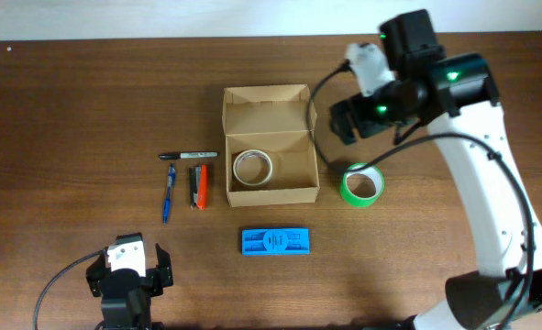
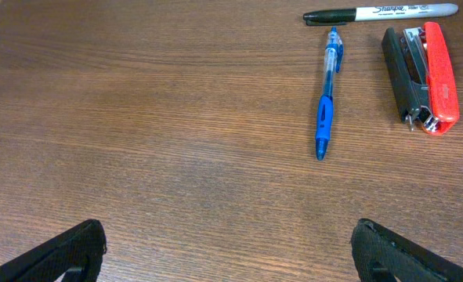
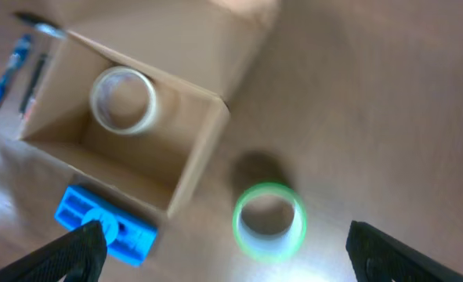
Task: Pack container
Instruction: 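Release the tape and move the right gripper to the green tape roll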
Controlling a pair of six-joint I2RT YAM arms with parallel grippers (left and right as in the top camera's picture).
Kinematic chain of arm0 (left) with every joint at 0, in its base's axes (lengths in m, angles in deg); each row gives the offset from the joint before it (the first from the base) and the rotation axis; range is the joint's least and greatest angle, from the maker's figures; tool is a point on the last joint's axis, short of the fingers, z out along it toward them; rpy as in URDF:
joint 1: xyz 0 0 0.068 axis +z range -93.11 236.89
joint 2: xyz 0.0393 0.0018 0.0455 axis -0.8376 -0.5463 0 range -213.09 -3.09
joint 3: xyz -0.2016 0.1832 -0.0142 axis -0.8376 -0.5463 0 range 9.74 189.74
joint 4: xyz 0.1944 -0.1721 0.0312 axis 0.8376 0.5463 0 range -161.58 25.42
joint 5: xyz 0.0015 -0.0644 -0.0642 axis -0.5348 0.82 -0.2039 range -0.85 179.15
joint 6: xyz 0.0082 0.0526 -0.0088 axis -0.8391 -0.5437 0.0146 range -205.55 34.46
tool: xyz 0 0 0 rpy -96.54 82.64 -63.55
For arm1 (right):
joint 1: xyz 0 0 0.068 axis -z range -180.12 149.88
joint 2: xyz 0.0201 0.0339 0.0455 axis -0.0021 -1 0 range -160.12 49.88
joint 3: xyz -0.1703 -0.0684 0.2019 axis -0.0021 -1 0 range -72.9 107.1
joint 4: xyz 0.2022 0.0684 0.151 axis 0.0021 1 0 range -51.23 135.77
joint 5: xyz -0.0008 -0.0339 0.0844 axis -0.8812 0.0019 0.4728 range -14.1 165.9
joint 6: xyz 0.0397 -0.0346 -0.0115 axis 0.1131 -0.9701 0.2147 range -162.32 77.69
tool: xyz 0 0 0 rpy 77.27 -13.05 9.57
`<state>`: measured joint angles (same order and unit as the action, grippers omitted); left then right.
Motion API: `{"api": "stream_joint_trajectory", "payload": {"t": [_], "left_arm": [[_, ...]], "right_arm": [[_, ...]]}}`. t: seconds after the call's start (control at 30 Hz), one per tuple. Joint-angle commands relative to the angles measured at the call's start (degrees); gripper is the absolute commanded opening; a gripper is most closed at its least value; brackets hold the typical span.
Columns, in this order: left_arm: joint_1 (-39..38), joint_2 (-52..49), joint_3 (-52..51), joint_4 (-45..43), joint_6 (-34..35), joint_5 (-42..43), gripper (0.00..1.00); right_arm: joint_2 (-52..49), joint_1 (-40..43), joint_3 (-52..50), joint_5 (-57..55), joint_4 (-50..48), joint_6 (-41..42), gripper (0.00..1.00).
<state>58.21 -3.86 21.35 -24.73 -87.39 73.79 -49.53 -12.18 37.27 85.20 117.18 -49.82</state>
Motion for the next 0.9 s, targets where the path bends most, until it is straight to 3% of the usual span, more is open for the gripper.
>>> {"api": "stream_joint_trajectory", "payload": {"t": [0.0,0.3,0.63,0.87], "left_arm": [[0.3,0.4,-0.5,-0.1,0.8,-0.5,1.00],[0.3,0.4,-0.5,-0.1,0.8,-0.5,0.99],[0.3,0.4,-0.5,-0.1,0.8,-0.5,0.99],[0.3,0.4,-0.5,-0.1,0.8,-0.5,1.00]], "right_arm": [[-0.3,5.8,-1.5,-3.0,1.4,11.2,0.99],[-0.3,9.8,-12.4,-4.9,-1.7,16.2,0.99],[-0.3,9.8,-35.5,-2.4,-16.9,17.5,0.99],[-0.3,9.8,-43.6,-2.5,-26.6,20.6,0.96]]}}
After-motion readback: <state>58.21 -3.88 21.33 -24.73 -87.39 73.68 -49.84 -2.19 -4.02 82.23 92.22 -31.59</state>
